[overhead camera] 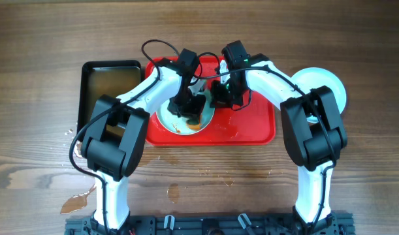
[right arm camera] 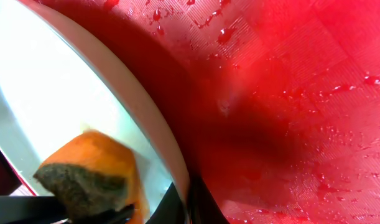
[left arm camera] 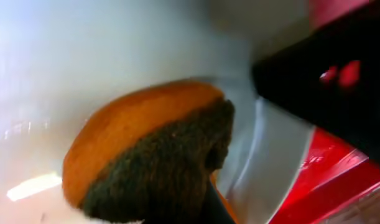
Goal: Clean dirty plates on tray and stack at the side
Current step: 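Scrub the held plate with the sponge using the left gripper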
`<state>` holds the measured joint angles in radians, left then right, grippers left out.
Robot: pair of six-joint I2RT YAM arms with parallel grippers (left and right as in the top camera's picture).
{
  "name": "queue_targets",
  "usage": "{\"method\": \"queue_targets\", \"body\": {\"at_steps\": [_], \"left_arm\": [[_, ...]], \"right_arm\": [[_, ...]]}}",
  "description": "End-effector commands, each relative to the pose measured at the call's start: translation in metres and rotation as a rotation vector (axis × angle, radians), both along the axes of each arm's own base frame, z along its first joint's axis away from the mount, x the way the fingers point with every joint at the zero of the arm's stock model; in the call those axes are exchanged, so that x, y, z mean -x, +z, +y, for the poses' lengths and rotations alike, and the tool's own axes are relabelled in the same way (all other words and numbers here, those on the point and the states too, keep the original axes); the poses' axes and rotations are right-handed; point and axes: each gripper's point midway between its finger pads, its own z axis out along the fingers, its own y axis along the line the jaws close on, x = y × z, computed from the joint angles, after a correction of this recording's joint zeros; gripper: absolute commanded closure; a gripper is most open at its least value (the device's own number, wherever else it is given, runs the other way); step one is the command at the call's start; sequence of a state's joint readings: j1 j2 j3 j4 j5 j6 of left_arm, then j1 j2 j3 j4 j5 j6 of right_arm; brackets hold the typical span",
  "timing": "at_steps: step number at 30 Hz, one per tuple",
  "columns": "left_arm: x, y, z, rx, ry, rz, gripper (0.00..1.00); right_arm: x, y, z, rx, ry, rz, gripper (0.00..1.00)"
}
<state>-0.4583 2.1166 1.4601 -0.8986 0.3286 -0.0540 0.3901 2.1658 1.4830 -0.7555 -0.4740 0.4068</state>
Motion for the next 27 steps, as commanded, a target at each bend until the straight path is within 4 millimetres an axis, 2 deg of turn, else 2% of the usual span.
{"method": "queue_targets", "body": {"at_steps": [1,3,5,8,11,13,14,15,16,17,19,21,24,26,27], "left_arm": [[-0.007,-0.052,0.036,-0.213,0.229,0.017,0.96],[-0.026,-0.054,0.068,-0.336,0.445,-0.034,0.96],[-0.036,-0.054,0.091,-0.398,0.58,-0.063,0.96],[-0.042,-0.053,0.112,-0.445,0.685,-0.073,0.96],[-0.033,-0.052,0.128,-0.513,0.703,-0.05,0.96],[-0.007,-0.048,0.136,-0.581,0.668,0.035,0.96],[0.009,-0.045,0.137,-0.595,0.609,0.101,0.96],[0.025,-0.043,0.122,-0.508,0.47,0.196,0.96],[0.031,-0.042,0.108,-0.422,0.394,0.241,0.96],[0.037,-0.039,0.086,-0.28,0.297,0.289,0.96],[0.037,-0.033,0.057,-0.07,0.146,0.295,0.96],[0.028,-0.034,0.049,-0.01,0.092,0.242,0.96],[0.009,-0.038,0.043,0.018,0.103,0.167,0.96],[-0.013,-0.045,0.048,-0.043,0.244,0.103,0.96],[-0.029,-0.051,0.064,-0.149,0.386,0.047,0.96]], "right_arm": [[0.002,-0.021,-0.009,0.068,-0.014,0.023,0.96],[0.002,-0.021,-0.009,0.067,-0.014,0.022,0.96],[0.002,-0.021,-0.009,0.067,-0.014,0.022,0.96],[0.002,-0.022,-0.009,0.068,-0.014,0.022,0.96],[0.002,-0.022,-0.009,0.068,-0.014,0.022,0.96],[0.002,-0.022,-0.009,0.068,-0.014,0.022,0.96],[0.002,-0.021,-0.009,0.067,-0.014,0.022,0.96],[0.002,-0.021,-0.009,0.067,-0.014,0.022,0.96],[0.002,-0.021,-0.009,0.067,-0.014,0.021,0.96],[0.002,-0.021,-0.009,0.067,-0.014,0.021,0.96],[0.002,-0.021,-0.009,0.067,-0.014,0.022,0.95],[0.002,-0.021,-0.009,0.067,-0.014,0.022,0.96],[0.002,-0.021,-0.009,0.067,-0.014,0.022,0.96],[0.002,-0.021,-0.009,0.068,-0.013,0.023,0.96],[0.002,-0.021,-0.009,0.067,-0.014,0.023,0.96]]}}
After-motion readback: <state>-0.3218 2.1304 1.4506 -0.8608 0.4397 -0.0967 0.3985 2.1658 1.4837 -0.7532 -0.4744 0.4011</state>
